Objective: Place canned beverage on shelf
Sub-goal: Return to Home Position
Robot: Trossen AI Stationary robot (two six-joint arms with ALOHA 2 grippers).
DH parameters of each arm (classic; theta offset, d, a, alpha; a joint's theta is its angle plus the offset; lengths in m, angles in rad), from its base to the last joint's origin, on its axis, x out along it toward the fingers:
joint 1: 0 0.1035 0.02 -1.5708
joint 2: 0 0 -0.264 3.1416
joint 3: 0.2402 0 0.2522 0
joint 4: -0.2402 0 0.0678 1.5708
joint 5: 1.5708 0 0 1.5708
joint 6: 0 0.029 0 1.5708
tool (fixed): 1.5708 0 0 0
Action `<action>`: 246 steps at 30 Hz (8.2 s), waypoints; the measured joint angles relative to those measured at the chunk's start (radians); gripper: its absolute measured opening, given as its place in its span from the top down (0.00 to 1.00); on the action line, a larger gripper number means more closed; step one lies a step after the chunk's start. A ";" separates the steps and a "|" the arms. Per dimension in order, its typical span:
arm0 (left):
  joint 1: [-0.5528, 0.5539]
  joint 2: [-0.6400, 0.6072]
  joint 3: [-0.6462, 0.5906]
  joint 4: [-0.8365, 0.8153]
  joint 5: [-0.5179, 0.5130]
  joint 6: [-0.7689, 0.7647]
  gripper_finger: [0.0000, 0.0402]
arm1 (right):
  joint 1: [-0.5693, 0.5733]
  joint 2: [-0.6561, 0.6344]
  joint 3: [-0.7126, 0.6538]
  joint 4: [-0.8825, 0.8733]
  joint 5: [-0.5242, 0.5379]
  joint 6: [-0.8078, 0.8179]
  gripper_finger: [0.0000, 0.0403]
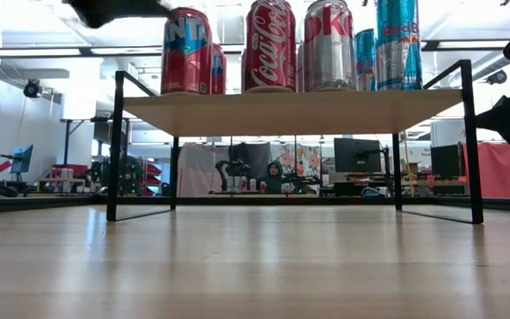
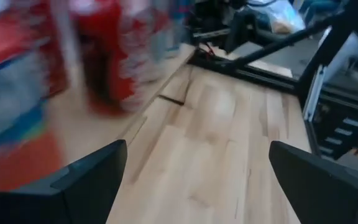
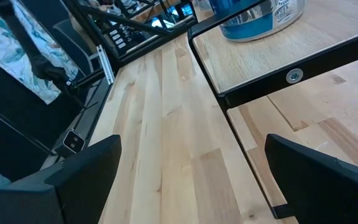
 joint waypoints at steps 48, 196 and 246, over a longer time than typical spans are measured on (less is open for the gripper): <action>0.560 -0.953 -0.747 0.217 -0.041 0.603 0.06 | 0.000 0.000 0.000 0.000 0.000 0.000 0.05; 0.621 -1.311 -0.885 0.187 -0.048 0.682 0.06 | -0.092 -0.073 -0.013 0.028 0.000 0.000 0.05; 0.621 -1.310 -0.885 0.187 -0.048 0.682 0.06 | -0.286 -0.074 -0.013 0.029 -0.001 -0.001 0.05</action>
